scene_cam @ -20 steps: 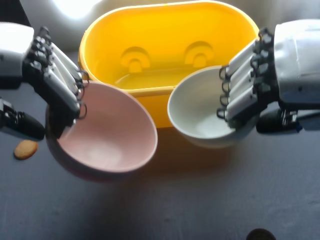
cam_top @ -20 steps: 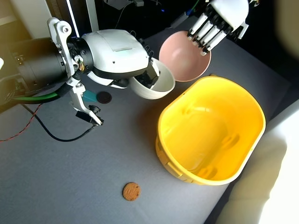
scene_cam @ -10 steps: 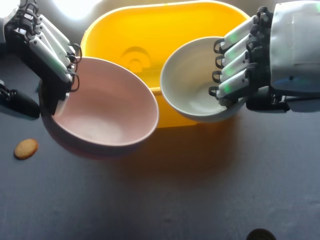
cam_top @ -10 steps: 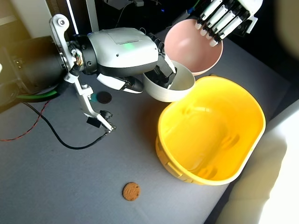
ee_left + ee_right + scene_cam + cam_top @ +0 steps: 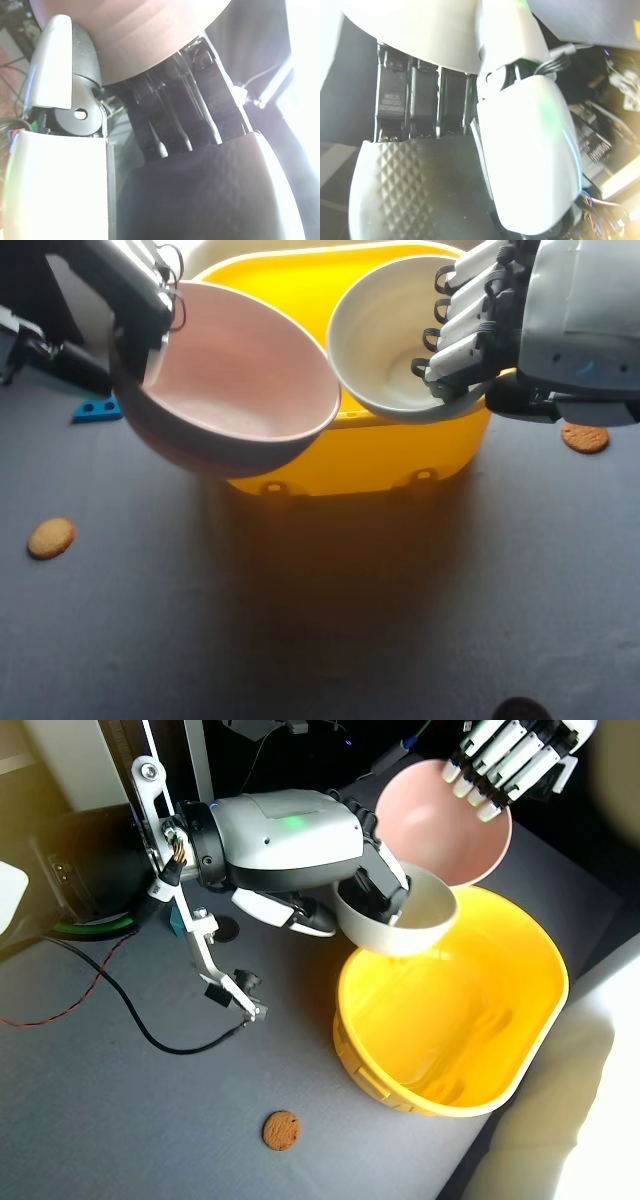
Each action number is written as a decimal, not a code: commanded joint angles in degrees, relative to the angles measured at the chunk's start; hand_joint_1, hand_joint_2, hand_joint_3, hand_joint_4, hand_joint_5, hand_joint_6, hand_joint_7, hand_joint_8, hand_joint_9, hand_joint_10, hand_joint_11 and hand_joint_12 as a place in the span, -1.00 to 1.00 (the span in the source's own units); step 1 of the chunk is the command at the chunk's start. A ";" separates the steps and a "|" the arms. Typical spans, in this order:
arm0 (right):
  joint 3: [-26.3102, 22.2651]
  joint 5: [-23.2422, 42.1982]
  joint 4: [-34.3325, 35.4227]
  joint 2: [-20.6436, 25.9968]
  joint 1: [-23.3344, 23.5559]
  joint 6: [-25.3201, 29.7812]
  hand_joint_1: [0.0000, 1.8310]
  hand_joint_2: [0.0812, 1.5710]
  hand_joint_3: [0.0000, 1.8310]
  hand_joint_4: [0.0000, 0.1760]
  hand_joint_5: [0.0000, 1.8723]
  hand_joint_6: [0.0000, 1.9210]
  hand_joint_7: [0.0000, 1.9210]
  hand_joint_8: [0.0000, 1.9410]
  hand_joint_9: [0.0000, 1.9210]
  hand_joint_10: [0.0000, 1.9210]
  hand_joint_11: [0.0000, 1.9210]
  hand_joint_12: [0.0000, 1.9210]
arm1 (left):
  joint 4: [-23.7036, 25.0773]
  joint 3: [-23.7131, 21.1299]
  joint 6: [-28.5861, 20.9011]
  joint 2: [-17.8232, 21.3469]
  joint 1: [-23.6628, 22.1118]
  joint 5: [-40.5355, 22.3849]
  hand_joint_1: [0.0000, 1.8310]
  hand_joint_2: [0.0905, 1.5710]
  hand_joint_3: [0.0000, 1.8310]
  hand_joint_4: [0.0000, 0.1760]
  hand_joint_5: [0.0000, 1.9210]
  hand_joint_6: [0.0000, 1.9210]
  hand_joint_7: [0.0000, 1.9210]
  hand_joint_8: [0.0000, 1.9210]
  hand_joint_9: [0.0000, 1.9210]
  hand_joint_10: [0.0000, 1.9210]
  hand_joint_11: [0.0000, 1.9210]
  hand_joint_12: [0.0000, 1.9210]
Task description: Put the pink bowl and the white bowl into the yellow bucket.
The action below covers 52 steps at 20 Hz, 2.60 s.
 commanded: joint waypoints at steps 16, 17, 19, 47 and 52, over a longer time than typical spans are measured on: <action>10.57 -5.64 13.72 -6.40 1.17 2.34 0.51 0.33 -1.00 -1.00 0.05 -0.04 0.14 -0.21 0.06 0.07 -0.05 0.13 | -6.98 14.83 1.90 -11.66 -3.92 0.16 0.52 0.31 -1.00 -1.00 0.01 0.00 0.22 -0.36 0.07 0.03 -0.07 -0.03; 10.57 -6.05 14.17 -6.49 1.15 2.34 0.51 0.33 -1.00 -1.00 0.04 -0.02 0.13 -0.20 0.05 0.09 -0.05 0.14 | -6.98 15.68 2.13 -12.28 -3.89 0.19 0.52 0.31 -1.00 -1.00 0.01 0.00 0.23 -0.36 0.07 0.03 -0.07 -0.03; 11.02 -7.24 15.72 -7.05 1.14 2.34 0.51 0.34 -1.00 -1.00 0.04 -0.02 0.12 -0.18 0.04 0.09 -0.06 0.14 | -6.96 17.29 2.61 -13.56 -3.48 0.37 0.51 0.33 -1.00 -1.00 -0.01 0.02 0.20 -0.31 0.04 0.07 -0.11 0.00; 12.48 -10.94 20.45 -8.87 2.06 3.09 0.23 0.40 -1.00 -1.00 -0.13 -0.89 -0.08 -0.98 -0.14 -0.85 -0.54 0.21 | -5.82 22.06 6.01 -17.45 1.70 2.36 0.05 0.52 -1.00 -1.00 -0.54 -1.00 -0.38 -1.00 -0.39 -1.00 -0.78 -0.12; 12.44 -11.44 20.46 -8.84 2.41 6.02 0.09 0.37 -1.00 -1.00 -0.27 -1.00 -0.22 -1.00 -0.23 -0.95 -0.71 0.23 | -4.85 14.63 8.24 -13.03 5.04 2.66 -0.25 0.52 -1.00 -1.00 -0.61 -1.00 -0.49 -1.00 -0.50 -1.00 -0.92 -0.01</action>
